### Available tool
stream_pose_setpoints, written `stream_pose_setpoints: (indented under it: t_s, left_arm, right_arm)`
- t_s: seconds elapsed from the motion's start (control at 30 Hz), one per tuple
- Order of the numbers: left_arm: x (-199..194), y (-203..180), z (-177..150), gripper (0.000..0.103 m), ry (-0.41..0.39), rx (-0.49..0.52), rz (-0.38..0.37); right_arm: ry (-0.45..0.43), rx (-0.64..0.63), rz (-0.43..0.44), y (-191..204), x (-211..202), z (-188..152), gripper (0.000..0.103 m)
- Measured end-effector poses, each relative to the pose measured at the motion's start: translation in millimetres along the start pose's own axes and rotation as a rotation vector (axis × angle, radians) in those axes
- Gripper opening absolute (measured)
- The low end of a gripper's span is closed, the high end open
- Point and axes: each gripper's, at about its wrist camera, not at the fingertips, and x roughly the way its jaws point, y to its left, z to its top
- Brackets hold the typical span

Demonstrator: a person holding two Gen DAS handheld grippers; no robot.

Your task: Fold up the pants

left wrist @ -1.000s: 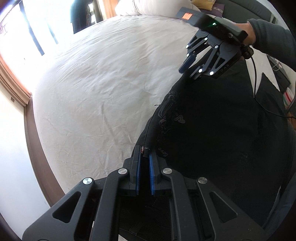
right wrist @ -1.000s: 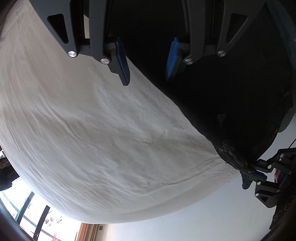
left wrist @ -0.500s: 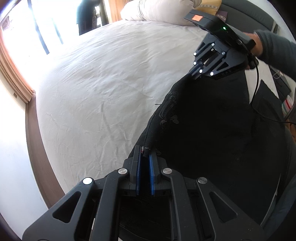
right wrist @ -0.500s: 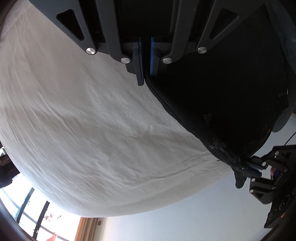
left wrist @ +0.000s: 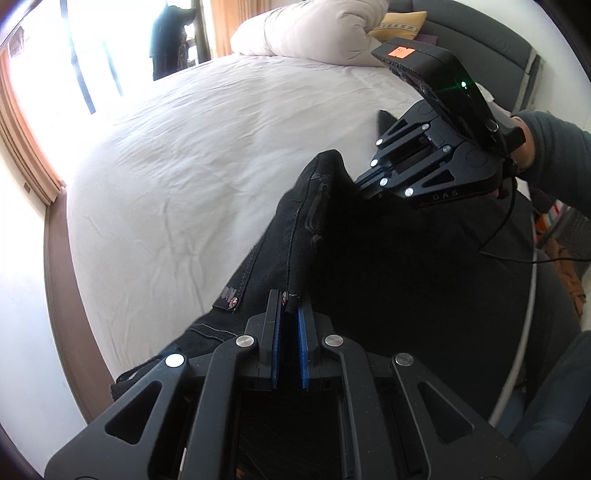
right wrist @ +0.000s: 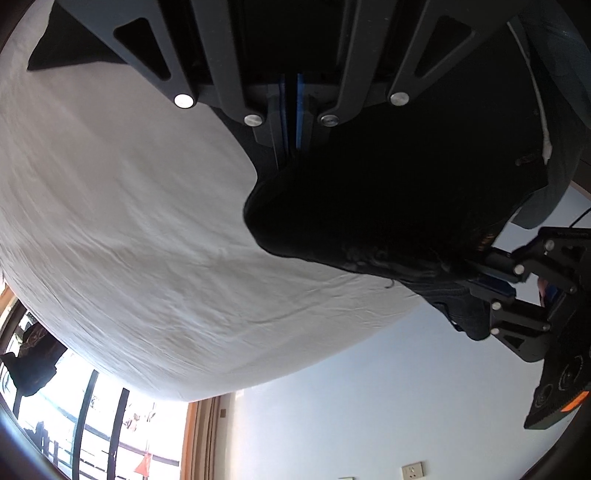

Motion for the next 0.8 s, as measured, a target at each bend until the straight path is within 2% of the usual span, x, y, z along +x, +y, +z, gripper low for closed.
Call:
stream_pose_setpoints:
  t_s: [0.3, 0.57, 0.8]
  left_arm:
    - [-26, -64, -49, 0.006, 0.032, 0.045, -0.048]
    - [-51, -89, -95, 0.006, 0.070, 0.085, -0.017]
    - [-64, -137, -132, 0.006, 0.126, 0.253, -0.060]
  right_arm:
    - [-0.032, 0.021, 0.009, 53, -36, -49, 0.004]
    - [-0.032, -0.063, -0.080, 95, -72, -97, 0.004]
    - [0.034, -0.149, -0.139, 130, -82, -136, 0.004]
